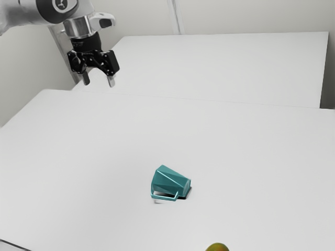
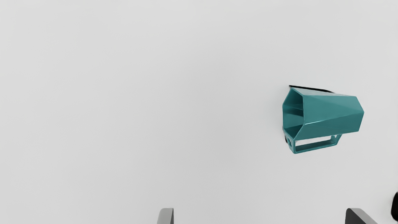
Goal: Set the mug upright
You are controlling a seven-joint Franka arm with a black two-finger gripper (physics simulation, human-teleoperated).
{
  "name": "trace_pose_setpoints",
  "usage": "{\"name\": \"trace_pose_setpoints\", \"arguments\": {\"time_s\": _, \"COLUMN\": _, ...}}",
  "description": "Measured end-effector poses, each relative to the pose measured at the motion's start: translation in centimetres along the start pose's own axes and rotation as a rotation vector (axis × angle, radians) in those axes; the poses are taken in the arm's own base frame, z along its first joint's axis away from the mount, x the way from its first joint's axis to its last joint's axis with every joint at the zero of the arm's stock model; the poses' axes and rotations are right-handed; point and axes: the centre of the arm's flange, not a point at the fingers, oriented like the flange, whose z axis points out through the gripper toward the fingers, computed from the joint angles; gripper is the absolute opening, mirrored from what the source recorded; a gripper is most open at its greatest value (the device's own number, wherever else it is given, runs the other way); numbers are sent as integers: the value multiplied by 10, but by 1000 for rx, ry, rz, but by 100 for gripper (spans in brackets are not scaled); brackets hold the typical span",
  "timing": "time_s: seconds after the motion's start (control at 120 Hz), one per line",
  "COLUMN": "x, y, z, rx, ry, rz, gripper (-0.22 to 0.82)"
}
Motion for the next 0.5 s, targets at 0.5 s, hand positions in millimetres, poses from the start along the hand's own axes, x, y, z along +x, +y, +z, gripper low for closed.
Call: {"name": "trace_pose_setpoints", "arguments": {"time_s": 0.5, "x": 52, "y": -53, "z": 94, "rx": -268, "ry": 59, "rz": -98, "gripper": 60}}
